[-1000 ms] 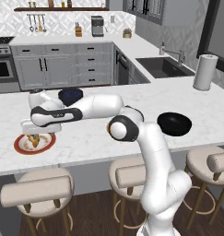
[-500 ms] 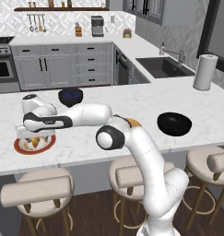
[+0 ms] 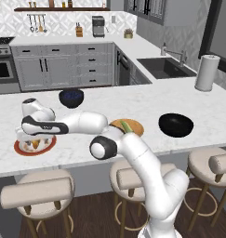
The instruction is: Pick the chicken drumstick and corn from their plates and place them in the bowl. Then put the bowl in the fridge.
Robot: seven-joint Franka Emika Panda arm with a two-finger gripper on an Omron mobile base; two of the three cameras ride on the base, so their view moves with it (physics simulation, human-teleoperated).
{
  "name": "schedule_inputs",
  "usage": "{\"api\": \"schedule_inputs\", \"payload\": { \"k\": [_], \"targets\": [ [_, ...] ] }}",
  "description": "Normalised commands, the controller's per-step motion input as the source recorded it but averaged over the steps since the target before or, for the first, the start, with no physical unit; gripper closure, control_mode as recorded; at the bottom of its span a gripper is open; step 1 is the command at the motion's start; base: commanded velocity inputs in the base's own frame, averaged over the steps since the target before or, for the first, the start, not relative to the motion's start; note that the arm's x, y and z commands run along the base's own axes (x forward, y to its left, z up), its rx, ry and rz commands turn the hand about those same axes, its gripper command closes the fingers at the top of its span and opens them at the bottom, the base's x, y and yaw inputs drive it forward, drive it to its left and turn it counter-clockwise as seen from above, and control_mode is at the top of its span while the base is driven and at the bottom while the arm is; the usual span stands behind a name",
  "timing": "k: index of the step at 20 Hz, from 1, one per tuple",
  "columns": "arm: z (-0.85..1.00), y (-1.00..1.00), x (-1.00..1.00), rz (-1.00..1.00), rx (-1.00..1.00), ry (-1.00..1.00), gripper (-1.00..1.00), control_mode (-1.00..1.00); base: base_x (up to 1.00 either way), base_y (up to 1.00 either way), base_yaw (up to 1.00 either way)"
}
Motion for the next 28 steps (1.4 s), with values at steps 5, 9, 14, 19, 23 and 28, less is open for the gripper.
{"api": "schedule_inputs", "payload": {
  "k": [5, 9, 14, 19, 23, 28],
  "targets": [
    [-0.24, 0.15, 0.22, 0.0, 0.0, 0.02, -1.0, -1.0, 0.0, 0.0, 0.0],
    [-0.25, 0.16, 0.12, 0.0, 0.0, 0.01, -1.0, -1.0, 0.0, 0.0, 0.0],
    [-0.11, 0.06, 0.02, 0.0, 0.0, 0.0, 1.0, -1.0, 0.0, 0.0, 0.0],
    [0.0, 0.0, 0.0, 0.0, 0.0, 0.0, 1.0, -1.0, 0.0, 0.0, 0.0],
    [0.0, -0.12, -0.04, 0.0, 0.0, 0.0, 1.0, -1.0, 0.0, 0.0, 0.0],
    [0.19, -0.63, -0.23, 0.0, 0.02, 0.0, 1.0, -1.0, 0.0, 0.0, 0.0]
  ]
}}
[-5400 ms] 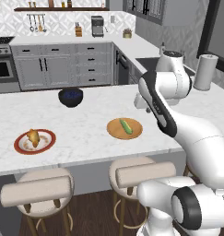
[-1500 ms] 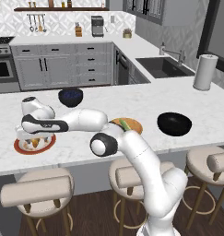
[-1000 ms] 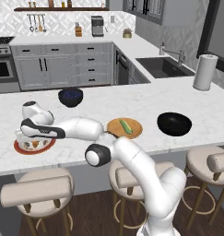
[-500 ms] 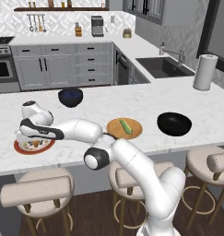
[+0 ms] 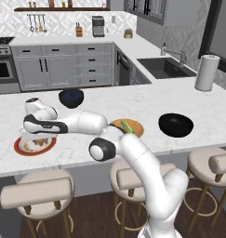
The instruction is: Pick the chicken drumstick and corn from their plates and place them in the bowl. Then put the bowl in the fridge.
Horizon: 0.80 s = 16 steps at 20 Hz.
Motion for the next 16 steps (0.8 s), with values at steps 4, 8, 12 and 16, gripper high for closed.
{"api": "schedule_inputs", "payload": {
  "k": [4, 8, 12, 16],
  "targets": [
    [0.85, -0.9, -0.24, 0.0, 0.07, 0.0, 1.0, -1.0, 0.0, 0.0, 0.0],
    [0.87, -1.0, -0.54, 0.0, 0.12, 0.0, 1.0, -1.0, 0.0, 0.0, 0.0],
    [0.62, -1.0, -0.81, 0.0, 0.17, 0.0, 1.0, -1.0, 0.0, 0.0, 0.0],
    [0.48, -1.0, -0.43, 0.0, 0.19, 0.04, 1.0, -1.0, 0.0, 0.0, 0.0]
  ]
}}
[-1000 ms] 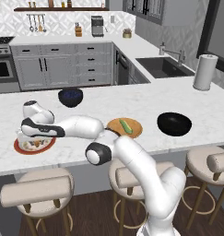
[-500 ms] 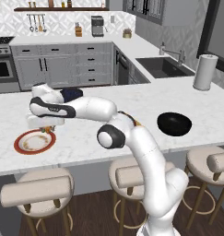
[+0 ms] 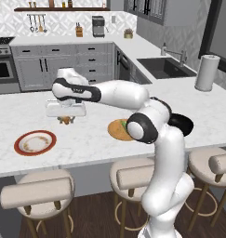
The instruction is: Pick the chicken drumstick and corn from their plates and place them in the bowl. Then put the bowl in the fridge.
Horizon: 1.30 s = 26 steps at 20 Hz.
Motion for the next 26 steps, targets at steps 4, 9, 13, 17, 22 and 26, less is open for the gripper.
{"api": "schedule_inputs", "payload": {
  "k": [4, 9, 13, 17, 22, 26],
  "targets": [
    [0.26, -1.0, -0.5, 0.0, 0.2, 0.0, 1.0, -1.0, 0.0, 0.0, 0.0],
    [0.17, -1.0, -0.48, 0.0, 0.14, 0.0, 1.0, -1.0, 0.0, 0.0, 0.0],
    [0.02, -1.0, -0.16, 0.0, 0.01, 0.02, 1.0, -1.0, 0.0, 0.0, 0.0],
    [0.0, -1.0, 0.0, -0.02, -0.06, 0.06, 1.0, -1.0, 0.0, 0.0, 0.0],
    [0.0, -0.99, 0.11, -0.1, -0.2, 0.12, 1.0, -1.0, 0.0, 0.0, 0.0],
    [0.0, -1.0, 0.03, -0.12, -0.19, 0.1, 1.0, -1.0, 0.0, 0.0, 0.0]
  ]
}}
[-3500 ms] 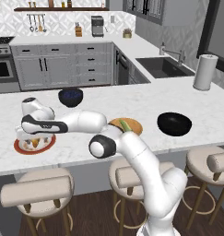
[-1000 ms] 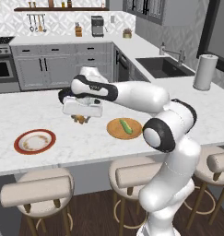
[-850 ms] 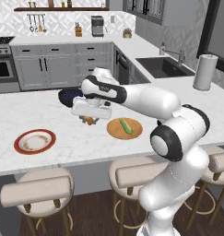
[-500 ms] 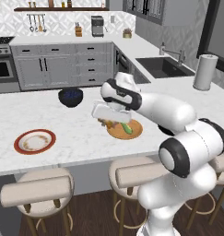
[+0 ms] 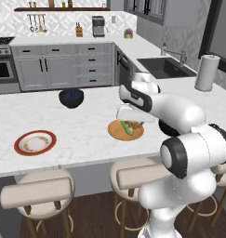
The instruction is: Pick the chicken drumstick and corn from their plates and place them in the bowl. Then put the bowl in the fridge.
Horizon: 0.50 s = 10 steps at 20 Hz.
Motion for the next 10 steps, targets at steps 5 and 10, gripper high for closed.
{"api": "schedule_inputs", "payload": {
  "k": [5, 10],
  "targets": [
    [-0.04, -1.0, 0.01, -0.09, -0.16, 0.01, 1.0, -1.0, 0.0, 0.0, 0.0],
    [-0.15, -1.0, 0.07, -0.05, -0.12, 0.0, 1.0, -1.0, 0.0, 0.0, 0.0]
  ]
}}
